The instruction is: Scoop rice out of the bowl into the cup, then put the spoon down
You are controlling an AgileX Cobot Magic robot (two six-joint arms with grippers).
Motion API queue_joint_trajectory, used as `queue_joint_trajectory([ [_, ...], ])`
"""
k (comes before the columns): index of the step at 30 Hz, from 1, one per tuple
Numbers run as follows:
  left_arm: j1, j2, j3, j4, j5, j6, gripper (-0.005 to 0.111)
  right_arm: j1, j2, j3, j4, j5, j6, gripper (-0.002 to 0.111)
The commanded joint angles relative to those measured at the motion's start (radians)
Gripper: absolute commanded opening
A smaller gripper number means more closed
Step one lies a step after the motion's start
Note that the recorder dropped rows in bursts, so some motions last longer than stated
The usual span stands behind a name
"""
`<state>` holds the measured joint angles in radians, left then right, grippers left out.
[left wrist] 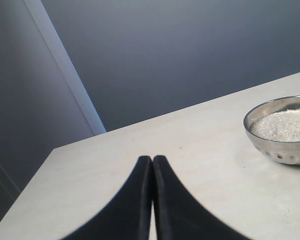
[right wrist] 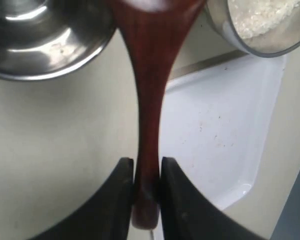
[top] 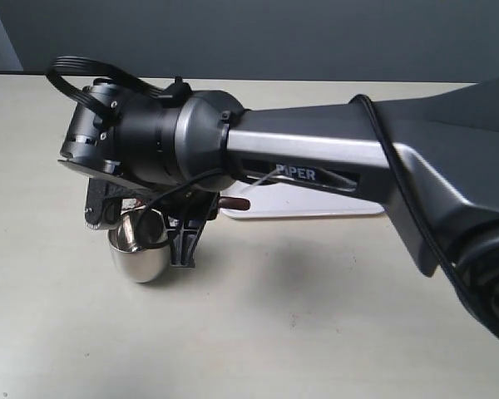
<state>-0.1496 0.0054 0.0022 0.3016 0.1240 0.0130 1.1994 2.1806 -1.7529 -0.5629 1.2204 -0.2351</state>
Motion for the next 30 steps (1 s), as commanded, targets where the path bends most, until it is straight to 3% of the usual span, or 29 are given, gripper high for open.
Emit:
queue_joint_trajectory([
  [1,-0.004,-0.005,-0.002,-0.005,-0.005,-0.005,0.0,0.0,-0.006,0.004,0.012,0.001,0.023,0.0],
  [19,-0.004,-0.005,-0.002,-0.005,-0.005,-0.005,0.0,0.011,-0.041,0.01,0.023,0.001,0.034,-0.001],
  [30,-0.004,-0.005,-0.002,-0.005,-0.005,-0.005,0.0,0.035,-0.045,0.133,-0.021,0.001,0.109,-0.001],
])
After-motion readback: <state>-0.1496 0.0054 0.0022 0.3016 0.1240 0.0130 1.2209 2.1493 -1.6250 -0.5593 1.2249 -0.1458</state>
